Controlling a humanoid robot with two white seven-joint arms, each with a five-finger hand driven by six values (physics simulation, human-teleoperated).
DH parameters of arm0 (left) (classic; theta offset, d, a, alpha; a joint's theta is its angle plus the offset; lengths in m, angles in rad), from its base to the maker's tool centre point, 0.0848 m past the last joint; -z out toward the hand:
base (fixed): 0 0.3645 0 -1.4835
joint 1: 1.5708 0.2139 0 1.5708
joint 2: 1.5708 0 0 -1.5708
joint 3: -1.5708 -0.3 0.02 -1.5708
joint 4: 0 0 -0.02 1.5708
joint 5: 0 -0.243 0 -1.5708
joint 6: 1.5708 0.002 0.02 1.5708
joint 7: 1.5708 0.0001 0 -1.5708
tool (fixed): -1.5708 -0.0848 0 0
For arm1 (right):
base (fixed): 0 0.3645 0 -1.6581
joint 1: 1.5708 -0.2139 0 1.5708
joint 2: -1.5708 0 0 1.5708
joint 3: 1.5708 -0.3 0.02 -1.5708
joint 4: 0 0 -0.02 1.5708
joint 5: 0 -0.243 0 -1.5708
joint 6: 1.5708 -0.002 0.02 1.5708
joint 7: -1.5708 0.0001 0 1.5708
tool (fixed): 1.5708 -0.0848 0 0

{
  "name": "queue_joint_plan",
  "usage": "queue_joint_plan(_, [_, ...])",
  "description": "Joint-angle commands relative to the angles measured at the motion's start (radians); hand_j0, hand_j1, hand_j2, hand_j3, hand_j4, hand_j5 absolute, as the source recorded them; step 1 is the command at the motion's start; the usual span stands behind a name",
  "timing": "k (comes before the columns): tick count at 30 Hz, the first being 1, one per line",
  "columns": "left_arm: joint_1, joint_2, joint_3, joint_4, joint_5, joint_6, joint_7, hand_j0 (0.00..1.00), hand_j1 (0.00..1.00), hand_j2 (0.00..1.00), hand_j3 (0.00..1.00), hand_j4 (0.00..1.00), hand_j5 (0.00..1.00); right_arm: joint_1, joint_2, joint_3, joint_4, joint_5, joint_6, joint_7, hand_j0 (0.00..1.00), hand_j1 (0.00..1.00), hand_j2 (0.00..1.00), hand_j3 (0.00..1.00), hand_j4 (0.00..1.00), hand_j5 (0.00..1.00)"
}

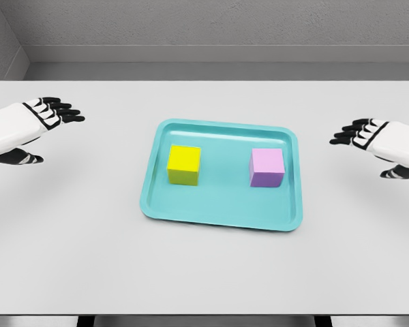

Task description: Push two cubes

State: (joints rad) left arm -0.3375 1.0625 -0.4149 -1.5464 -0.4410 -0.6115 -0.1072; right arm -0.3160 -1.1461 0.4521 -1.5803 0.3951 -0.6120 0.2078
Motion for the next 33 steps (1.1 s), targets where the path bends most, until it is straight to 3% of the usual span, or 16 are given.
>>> queue_joint_plan(1, [-0.002, 0.002, 0.004, -0.001, 0.005, 0.001, -0.002, 1.00, 1.00, 1.00, 1.00, 1.00, 1.00, 0.000, -0.001, 0.008, -0.001, -0.002, 0.001, -0.001, 1.00, 1.00, 1.00, 1.00, 1.00, 1.00])
queue_joint_plan(7, [0.000, 0.002, 0.004, -0.004, 0.002, 0.001, -0.042, 1.00, 1.00, 1.00, 1.00, 1.00, 1.00, -0.009, 0.008, 0.002, -0.003, -0.009, 0.001, -0.013, 1.00, 1.00, 1.00, 1.00, 1.00, 1.00])
queue_joint_plan(9, [0.000, 0.001, 0.001, -0.006, 0.002, 0.001, -0.134, 1.00, 1.00, 1.00, 1.00, 1.00, 1.00, -0.031, 0.009, -0.029, -0.003, 0.005, 0.001, 0.010, 1.00, 1.00, 1.00, 1.00, 1.00, 1.00])
queue_joint_plan(10, [-0.003, 0.001, -0.001, -0.006, 0.001, 0.001, -0.154, 1.00, 1.00, 1.00, 1.00, 1.00, 1.00, -0.057, 0.009, -0.029, 0.003, 0.016, 0.001, 0.116, 0.96, 0.96, 0.96, 0.96, 0.96, 0.96])
queue_joint_plan(12, [-0.009, -0.007, -0.001, -0.006, -0.035, 0.001, -0.183, 1.00, 1.00, 1.00, 1.00, 1.00, 1.00, -0.069, 0.016, -0.027, 0.002, 0.099, 0.001, 0.133, 0.80, 0.80, 0.80, 0.80, 0.80, 0.80])
queue_joint_plan(15, [-0.040, -0.041, -0.001, -0.014, -0.137, 0.001, -0.190, 1.00, 1.00, 1.00, 1.00, 1.00, 1.00, -0.094, 0.082, -0.024, 0.009, 0.281, 0.001, 0.134, 0.76, 0.76, 0.76, 0.76, 0.76, 0.76])
queue_joint_plan(16, [-0.054, -0.056, -0.002, -0.014, -0.171, 0.001, -0.190, 0.94, 0.94, 0.94, 0.94, 0.94, 0.94, -0.106, 0.120, -0.021, 0.023, 0.338, 0.001, 0.134, 0.75, 0.75, 0.75, 0.75, 0.75, 0.75])
queue_joint_plan(19, [-0.097, -0.110, -0.004, -0.006, -0.251, 0.001, -0.192, 0.85, 0.85, 0.85, 0.85, 0.85, 0.85, -0.107, 0.217, -0.027, 0.063, 0.367, 0.001, 0.131, 0.73, 0.73, 0.73, 0.73, 0.73, 0.73])
queue_joint_plan(21, [-0.110, -0.127, -0.005, -0.004, -0.259, 0.001, -0.215, 0.77, 0.77, 0.77, 0.77, 0.77, 0.77, -0.104, 0.247, -0.027, 0.060, 0.364, 0.001, 0.108, 0.72, 0.72, 0.72, 0.72, 0.72, 0.72])
queue_joint_plan(24, [-0.135, -0.157, -0.018, -0.004, -0.269, 0.001, -0.246, 0.75, 0.75, 0.75, 0.75, 0.75, 0.75, -0.100, 0.246, -0.039, 0.063, 0.358, 0.001, 0.021, 0.72, 0.72, 0.72, 0.72, 0.72, 0.72])
queue_joint_plan(27, [-0.187, -0.180, -0.090, -0.004, -0.288, 0.001, -0.255, 0.75, 0.75, 0.75, 0.75, 0.75, 0.75, -0.072, 0.243, -0.078, 0.063, 0.355, 0.001, -0.045, 0.72, 0.72, 0.72, 0.72, 0.72, 0.72])
queue_joint_plan(30, [-0.199, -0.188, -0.114, -0.012, -0.288, 0.001, -0.259, 0.75, 0.75, 0.75, 0.75, 0.75, 0.75, -0.043, 0.238, -0.079, 0.063, 0.343, 0.001, -0.102, 0.72, 0.72, 0.72, 0.72, 0.72, 0.72])
queue_joint_plan(33, [-0.244, -0.191, -0.185, -0.014, -0.292, 0.001, -0.262, 0.70, 0.70, 0.70, 0.70, 0.70, 0.70, 0.009, 0.238, -0.133, 0.063, 0.338, 0.001, -0.160, 0.72, 0.72, 0.72, 0.72, 0.72, 0.72])
